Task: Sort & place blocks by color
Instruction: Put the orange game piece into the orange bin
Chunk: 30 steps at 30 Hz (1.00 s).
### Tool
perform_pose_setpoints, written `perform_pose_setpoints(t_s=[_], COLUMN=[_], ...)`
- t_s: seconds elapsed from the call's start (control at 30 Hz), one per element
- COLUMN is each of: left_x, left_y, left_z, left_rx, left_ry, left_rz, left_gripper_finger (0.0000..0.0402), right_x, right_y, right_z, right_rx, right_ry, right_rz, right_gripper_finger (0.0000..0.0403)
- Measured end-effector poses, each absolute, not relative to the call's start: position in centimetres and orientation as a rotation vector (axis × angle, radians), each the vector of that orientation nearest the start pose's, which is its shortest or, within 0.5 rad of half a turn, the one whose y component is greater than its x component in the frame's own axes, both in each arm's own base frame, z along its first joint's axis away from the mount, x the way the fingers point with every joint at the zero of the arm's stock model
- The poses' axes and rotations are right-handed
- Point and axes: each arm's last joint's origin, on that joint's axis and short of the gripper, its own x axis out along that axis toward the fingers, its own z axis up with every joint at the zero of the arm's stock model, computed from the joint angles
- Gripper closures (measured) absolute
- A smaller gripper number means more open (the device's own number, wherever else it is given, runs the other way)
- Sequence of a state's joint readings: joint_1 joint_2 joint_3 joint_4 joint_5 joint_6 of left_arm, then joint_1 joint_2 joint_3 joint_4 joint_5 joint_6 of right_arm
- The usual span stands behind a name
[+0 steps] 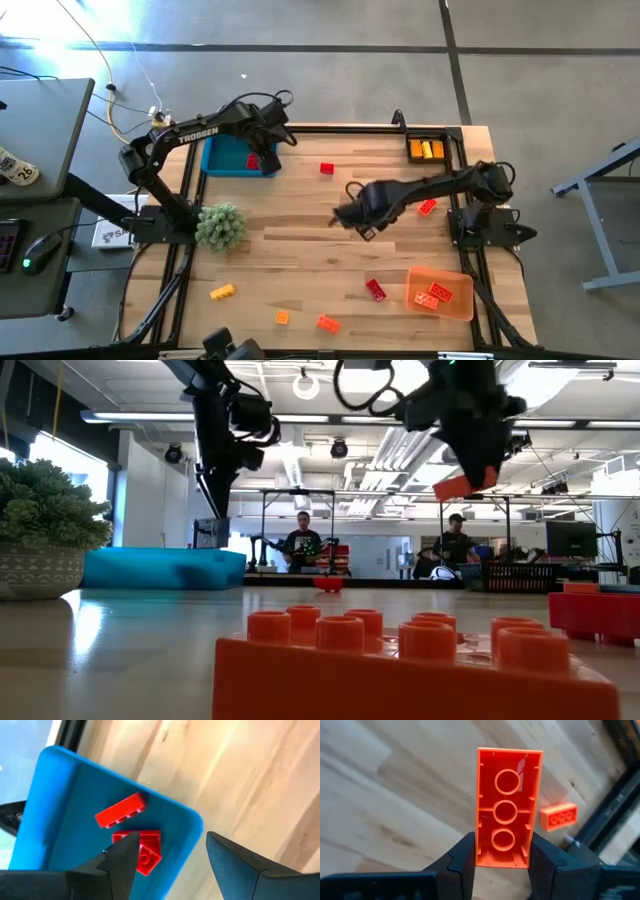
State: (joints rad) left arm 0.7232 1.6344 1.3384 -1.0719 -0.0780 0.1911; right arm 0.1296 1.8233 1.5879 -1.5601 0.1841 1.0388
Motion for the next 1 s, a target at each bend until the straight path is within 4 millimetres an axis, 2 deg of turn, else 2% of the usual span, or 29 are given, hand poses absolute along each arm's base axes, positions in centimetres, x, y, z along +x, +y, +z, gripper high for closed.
perform_pose_setpoints(t_s=[0.13, 0.27, 0.37, 0.5, 0.77, 1.0], left_x=[23.9, 24.7, 25.4, 26.2, 28.1, 29.4], left_y=[19.5, 18.4, 17.5, 16.3, 13.3, 10.0], left_z=[25.8, 25.8, 25.8, 25.8, 25.9, 25.9], left_rx=[-0.261, -0.232, -0.234, -0.251, -0.262, -0.266], left_ry=[1.380, 1.381, 1.376, 1.366, 1.329, 1.316], left_rz=[0.502, 0.467, 0.460, 0.464, 0.450, 0.419], left_gripper_finger=[0.0183, 0.0183, 0.0183, 0.0183, 0.0183, 0.0183], right_x=[31.0, 29.8, 28.3, 26.1, 21.8, 19.1], right_y=[5.8, 7.5, 8.8, 10.7, 14.1, 16.6], right_z=[26.4, 24.9, 24.1, 24.0, 24.8, 22.8], right_rx=[0.429, 0.407, 0.412, 0.440, 0.571, 0.666], right_ry=[1.546, 1.614, 1.655, 1.677, 1.553, 1.557], right_rz=[-0.899, -0.911, -0.931, -0.936, -0.818, -0.706], right_gripper_finger=[0.0289, 0.0289, 0.0289, 0.0289, 0.0289, 0.0289])
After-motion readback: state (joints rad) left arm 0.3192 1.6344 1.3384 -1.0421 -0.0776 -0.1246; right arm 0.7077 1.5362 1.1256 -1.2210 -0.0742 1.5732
